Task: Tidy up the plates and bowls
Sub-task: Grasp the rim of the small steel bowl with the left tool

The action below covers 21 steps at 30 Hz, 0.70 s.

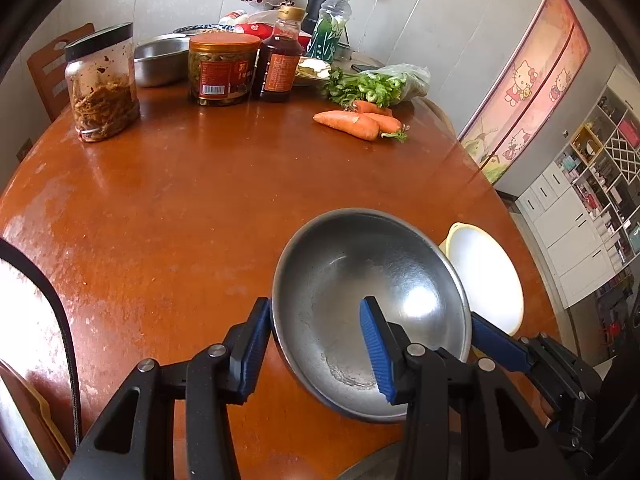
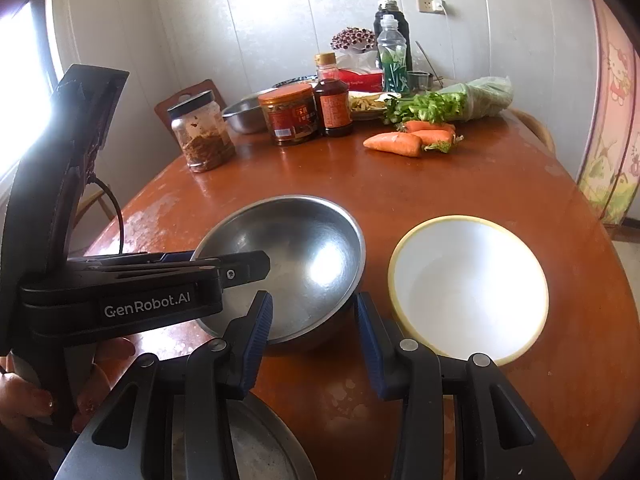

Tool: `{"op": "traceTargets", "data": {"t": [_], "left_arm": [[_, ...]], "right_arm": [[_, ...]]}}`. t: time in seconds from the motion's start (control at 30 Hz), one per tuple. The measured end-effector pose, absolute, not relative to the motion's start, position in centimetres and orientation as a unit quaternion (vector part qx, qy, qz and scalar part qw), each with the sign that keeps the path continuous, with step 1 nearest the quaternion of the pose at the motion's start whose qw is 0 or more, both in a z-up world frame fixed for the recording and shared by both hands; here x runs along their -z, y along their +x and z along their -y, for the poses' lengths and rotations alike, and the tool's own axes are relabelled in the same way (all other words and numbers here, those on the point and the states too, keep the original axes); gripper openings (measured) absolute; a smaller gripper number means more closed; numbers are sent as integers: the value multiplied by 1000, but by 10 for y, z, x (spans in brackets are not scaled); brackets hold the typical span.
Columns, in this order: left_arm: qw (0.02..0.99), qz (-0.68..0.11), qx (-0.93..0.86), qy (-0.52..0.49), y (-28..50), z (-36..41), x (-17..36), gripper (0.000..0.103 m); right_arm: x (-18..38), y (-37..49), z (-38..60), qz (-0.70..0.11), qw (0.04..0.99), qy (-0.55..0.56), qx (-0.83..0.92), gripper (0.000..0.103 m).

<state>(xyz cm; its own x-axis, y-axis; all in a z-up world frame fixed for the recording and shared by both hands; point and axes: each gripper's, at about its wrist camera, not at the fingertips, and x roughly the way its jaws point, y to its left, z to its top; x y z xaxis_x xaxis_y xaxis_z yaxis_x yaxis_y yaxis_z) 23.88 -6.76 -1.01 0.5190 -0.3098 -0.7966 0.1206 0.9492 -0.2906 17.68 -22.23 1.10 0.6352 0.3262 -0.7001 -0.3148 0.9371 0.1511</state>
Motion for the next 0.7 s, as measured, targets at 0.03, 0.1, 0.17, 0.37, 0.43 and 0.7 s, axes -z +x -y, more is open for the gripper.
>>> {"op": "traceTargets", "data": {"t": [0.03,0.1,0.17,0.37,0.43,0.7], "left_arm": [[867,-472,123,-99,237,68,8,46],[871,-468,120,-95,235,68,5,46],[873,-465,116,-92,231,68,1,46],[882,-449,112,-92,212,67,-14,46],[883,-445,114,-92,205,67,-19,46],[891,-431,113,-87,175,69,-37,46]], "right_arm": [[-11,176,222,-388,904,7,-177,44],[-14,174,221,-384,906,7,-179,44],[-18,170,220,-379,908,2,-180,44],[-36,154,219,-360,914,-3,-189,44],[-42,149,219,-356,915,-4,-190,44],[-57,120,222,-339,920,-8,-195,44]]}}
